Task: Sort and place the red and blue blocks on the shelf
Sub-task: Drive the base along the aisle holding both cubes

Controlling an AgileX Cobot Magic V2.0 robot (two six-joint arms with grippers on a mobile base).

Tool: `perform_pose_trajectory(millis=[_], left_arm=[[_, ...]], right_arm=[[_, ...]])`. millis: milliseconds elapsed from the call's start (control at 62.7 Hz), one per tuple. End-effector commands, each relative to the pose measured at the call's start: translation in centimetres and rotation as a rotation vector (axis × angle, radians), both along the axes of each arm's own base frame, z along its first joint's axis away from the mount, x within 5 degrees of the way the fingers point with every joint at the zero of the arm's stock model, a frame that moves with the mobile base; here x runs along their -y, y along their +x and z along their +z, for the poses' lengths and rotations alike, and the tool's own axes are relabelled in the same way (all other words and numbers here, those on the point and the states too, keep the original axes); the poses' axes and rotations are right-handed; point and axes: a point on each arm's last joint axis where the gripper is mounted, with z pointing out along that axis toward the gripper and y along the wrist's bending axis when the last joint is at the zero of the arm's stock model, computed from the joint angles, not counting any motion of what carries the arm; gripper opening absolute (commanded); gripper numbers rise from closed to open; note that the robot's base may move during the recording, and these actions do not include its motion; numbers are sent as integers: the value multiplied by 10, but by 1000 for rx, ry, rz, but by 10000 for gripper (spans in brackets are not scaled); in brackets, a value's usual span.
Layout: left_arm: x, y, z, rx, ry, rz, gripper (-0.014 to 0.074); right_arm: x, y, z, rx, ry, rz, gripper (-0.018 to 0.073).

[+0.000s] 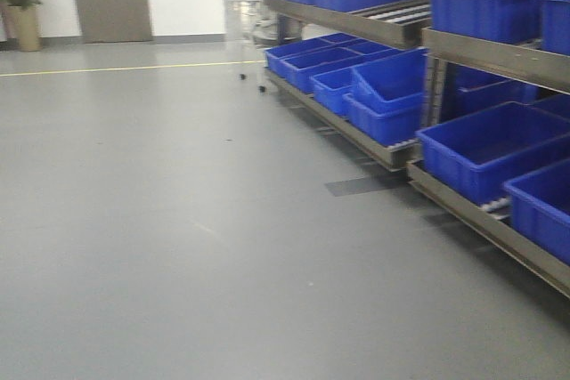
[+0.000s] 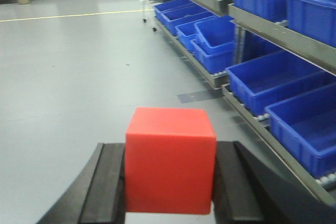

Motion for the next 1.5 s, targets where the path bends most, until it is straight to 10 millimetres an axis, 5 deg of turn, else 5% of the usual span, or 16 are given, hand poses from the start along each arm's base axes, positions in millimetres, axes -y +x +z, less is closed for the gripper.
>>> perform_pose_trajectory(millis=[0, 1483], left_arm=[[0, -1, 17, 104, -12, 4, 124], [0, -1, 17, 104, -12, 4, 124]], right_arm=[[1, 0, 16, 105, 10, -13, 56], [1, 0, 16, 105, 10, -13, 56]])
